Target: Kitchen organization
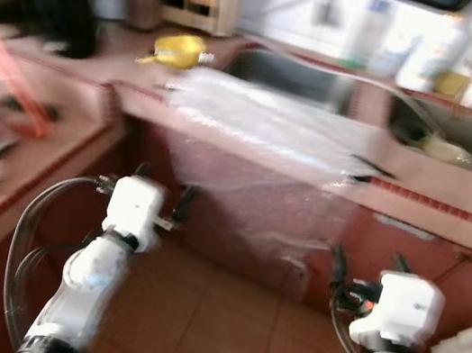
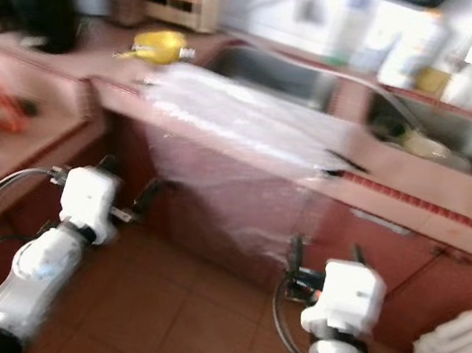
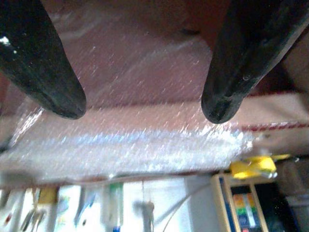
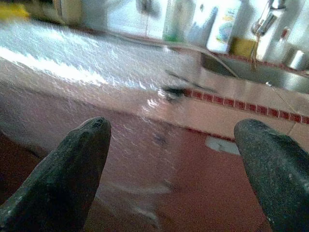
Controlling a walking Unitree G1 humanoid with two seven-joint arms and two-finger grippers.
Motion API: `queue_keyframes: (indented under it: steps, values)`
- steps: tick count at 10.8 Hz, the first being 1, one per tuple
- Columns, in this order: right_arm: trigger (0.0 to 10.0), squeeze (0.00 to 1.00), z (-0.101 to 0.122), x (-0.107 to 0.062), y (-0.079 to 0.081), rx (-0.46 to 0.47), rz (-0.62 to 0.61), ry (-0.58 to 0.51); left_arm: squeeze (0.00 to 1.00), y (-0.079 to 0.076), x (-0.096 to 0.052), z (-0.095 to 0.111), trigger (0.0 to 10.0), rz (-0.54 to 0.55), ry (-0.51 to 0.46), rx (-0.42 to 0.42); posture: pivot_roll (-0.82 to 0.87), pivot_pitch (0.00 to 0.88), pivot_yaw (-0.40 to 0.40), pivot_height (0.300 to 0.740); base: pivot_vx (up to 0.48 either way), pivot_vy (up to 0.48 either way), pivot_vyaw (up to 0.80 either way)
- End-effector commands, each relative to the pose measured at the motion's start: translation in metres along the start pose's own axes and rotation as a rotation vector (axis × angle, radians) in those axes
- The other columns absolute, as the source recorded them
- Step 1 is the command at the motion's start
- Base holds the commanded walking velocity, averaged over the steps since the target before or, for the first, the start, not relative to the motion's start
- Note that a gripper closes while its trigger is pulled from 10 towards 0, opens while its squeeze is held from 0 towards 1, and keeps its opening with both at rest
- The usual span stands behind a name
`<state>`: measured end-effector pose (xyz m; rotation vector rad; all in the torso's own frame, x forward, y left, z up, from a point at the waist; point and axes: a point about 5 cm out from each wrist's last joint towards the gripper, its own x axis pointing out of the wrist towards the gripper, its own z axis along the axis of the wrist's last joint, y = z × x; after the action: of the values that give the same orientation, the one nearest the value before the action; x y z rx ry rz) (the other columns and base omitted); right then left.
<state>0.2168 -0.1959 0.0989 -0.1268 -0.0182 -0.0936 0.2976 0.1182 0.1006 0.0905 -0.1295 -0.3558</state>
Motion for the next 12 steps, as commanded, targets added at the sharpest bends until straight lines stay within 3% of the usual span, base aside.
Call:
queue_keyframes:
  steps: [1,12]
  values:
    - [10.0,0.0,0.0081,0.0051,0.0115,0.031,0.033,-0.033,0.0,0.0194,-0.0069,-0.0011,10.0,0.052,0.015,0.032,0.05,0.0,-0.014,0.74,0.322,0.0,0.0]
    - [10.0,0.0,0.0111,0.0049,0.0196,0.007,0.088,-0.046,0.0,0.0157,-0.0044,-0.0029,10.0,0.031,0.026,0.035,0.05,0.0,-0.009,0.74,0.437,0.0,0.0]
